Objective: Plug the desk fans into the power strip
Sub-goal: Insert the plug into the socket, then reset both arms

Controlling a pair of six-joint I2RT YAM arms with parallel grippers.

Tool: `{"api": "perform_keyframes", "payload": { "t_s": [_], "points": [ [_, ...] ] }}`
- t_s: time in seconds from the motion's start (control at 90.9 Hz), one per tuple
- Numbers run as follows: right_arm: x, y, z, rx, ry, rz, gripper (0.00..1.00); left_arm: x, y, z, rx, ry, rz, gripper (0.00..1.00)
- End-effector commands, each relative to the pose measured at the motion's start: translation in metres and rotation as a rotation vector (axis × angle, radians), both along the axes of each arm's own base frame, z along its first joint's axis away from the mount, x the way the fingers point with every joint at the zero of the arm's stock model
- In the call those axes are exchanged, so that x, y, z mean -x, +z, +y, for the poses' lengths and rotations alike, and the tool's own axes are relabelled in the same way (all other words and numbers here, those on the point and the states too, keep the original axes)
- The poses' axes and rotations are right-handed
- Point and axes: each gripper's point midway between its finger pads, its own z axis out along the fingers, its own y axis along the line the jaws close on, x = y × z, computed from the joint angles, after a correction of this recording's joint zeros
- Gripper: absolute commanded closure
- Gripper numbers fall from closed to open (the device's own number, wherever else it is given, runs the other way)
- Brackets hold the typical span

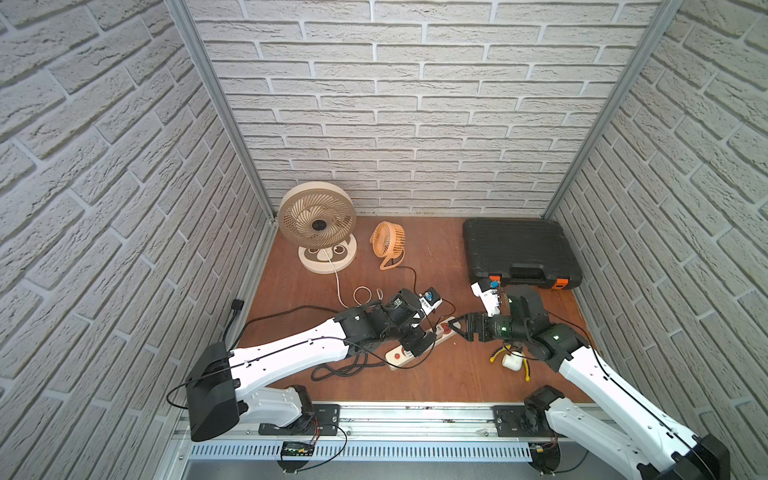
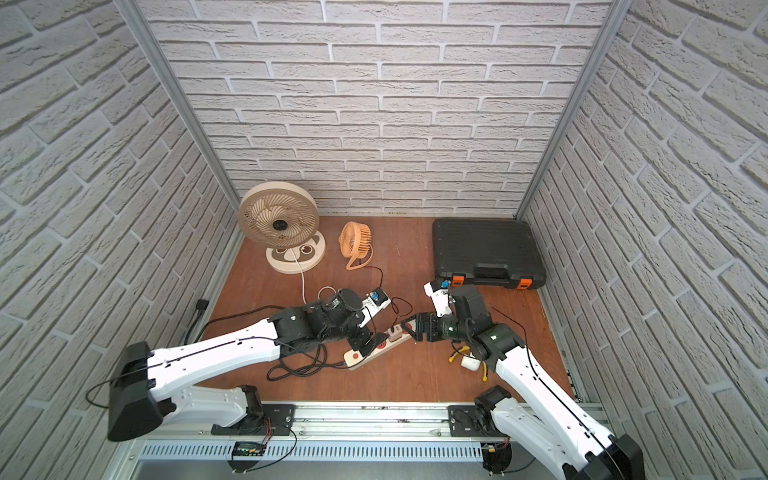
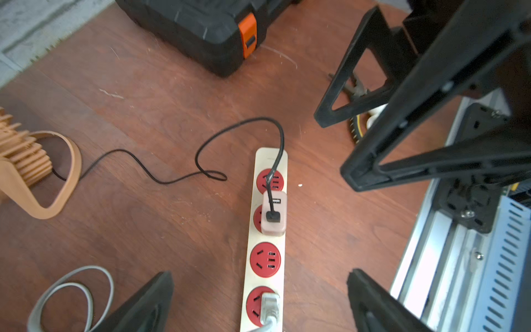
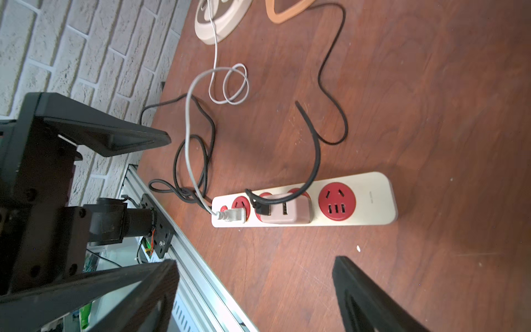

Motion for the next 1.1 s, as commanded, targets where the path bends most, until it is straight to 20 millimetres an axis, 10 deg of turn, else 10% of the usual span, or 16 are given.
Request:
{"api": "perform_keyframes", "payload": {
  "t_s": [0.0, 0.462, 0.814, 1.089],
  "points": [
    [0.0, 0.019, -0.01, 0.062, -0.012, -0.067, 0.02, -0.006, 0.034, 0.007, 0.054, 0.05, -0.06, 0.02],
    [0.002, 0.118, -0.034, 0.113, -0.043, -0.453, 0.0, -0.027, 0.111, 0.09, 0.138, 0.373, -0.264, 0.02],
    [-0.027, 0.147, -0.089, 0.325, -0.321, -0.78, 0.01, -0.069, 0.077, 0.163, 0.185, 0.654, -0.167, 0.02],
    [-0.054, 0.12, -0.108, 0.472, -0.428, -0.866, 0.01, -0.089, 0.045, 0.22, 0.237, 0.84, -0.202, 0.02]
  ]
}}
